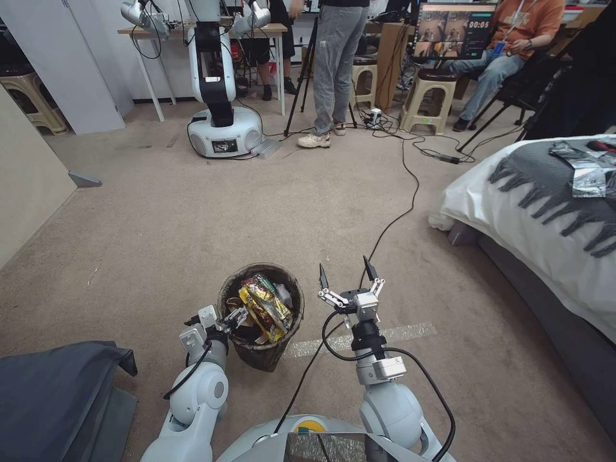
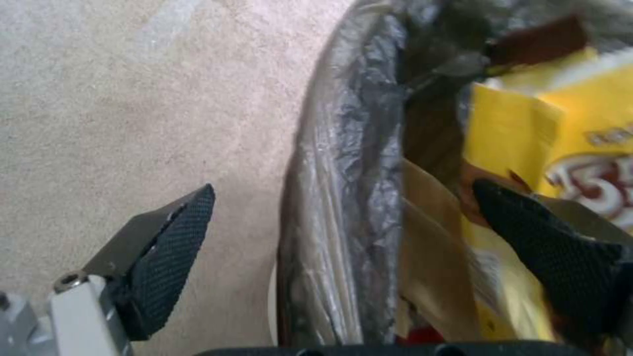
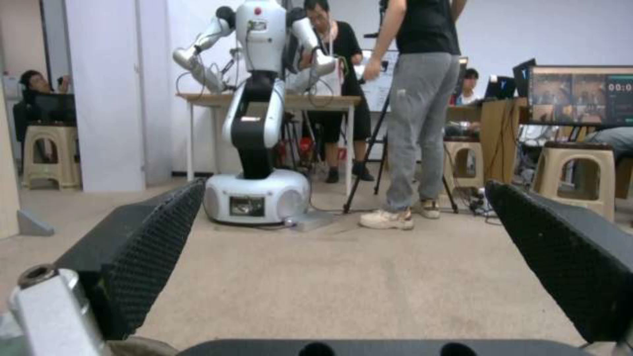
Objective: Pick up the trash bin, then pick up the garbage from the floor and place it into the trash bin.
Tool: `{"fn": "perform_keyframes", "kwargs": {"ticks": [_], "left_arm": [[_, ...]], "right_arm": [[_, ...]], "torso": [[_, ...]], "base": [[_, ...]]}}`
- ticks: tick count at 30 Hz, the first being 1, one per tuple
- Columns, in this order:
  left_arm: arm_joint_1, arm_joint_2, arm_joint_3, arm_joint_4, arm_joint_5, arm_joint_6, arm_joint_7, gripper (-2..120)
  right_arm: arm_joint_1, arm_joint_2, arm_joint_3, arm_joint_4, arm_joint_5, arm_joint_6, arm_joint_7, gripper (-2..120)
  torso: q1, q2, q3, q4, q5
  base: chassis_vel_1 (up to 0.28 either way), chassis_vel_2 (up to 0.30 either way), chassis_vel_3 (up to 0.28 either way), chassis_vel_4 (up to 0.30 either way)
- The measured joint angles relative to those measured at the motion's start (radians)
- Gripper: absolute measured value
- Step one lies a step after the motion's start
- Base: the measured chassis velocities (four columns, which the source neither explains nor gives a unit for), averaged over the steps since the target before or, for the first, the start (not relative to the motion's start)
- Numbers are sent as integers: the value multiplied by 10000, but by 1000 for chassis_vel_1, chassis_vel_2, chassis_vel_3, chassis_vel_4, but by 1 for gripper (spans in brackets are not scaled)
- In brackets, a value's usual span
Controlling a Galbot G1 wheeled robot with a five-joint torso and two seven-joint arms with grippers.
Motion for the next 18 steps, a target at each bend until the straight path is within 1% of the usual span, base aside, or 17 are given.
{"fn": "perform_keyframes", "kwargs": {"ticks": [2,3,4,5,8,13,18], "left_arm": [[52,19,5,-61,9,22,-1,96],[97,31,11,-90,18,30,3,96],[123,41,8,-108,34,31,1,96],[205,42,4,-203,129,52,-7,96],[343,37,6,-373,316,137,-38,99],[482,41,5,-542,462,193,-77,99],[712,46,25,-923,631,202,-109,100]], "right_arm": [[12,2,-24,-8,-11,3,-1,100],[22,0,-54,-9,-19,3,-7,100],[29,6,-64,-8,-20,4,-6,100],[45,0,-80,-8,-20,3,-10,100],[58,-20,-89,-8,-20,3,-12,100],[86,-16,-108,-4,-17,2,-15,100],[120,-14,-117,-3,-2,0,-17,100]], "torso": [[0,0,0,-2,-1],[0,-1,2,-4,-8],[0,-1,1,-5,-5],[0,-1,2,-1,-5],[1,-2,2,0,-2],[1,-2,1,1,1],[1,-2,-1,2,5]], "base": [[0,0,0,0],[0,0,0,0],[0,0,0,0],[0,0,0,0],[0,0,0,0],[0,0,0,0],[0,0,0,0]]}}
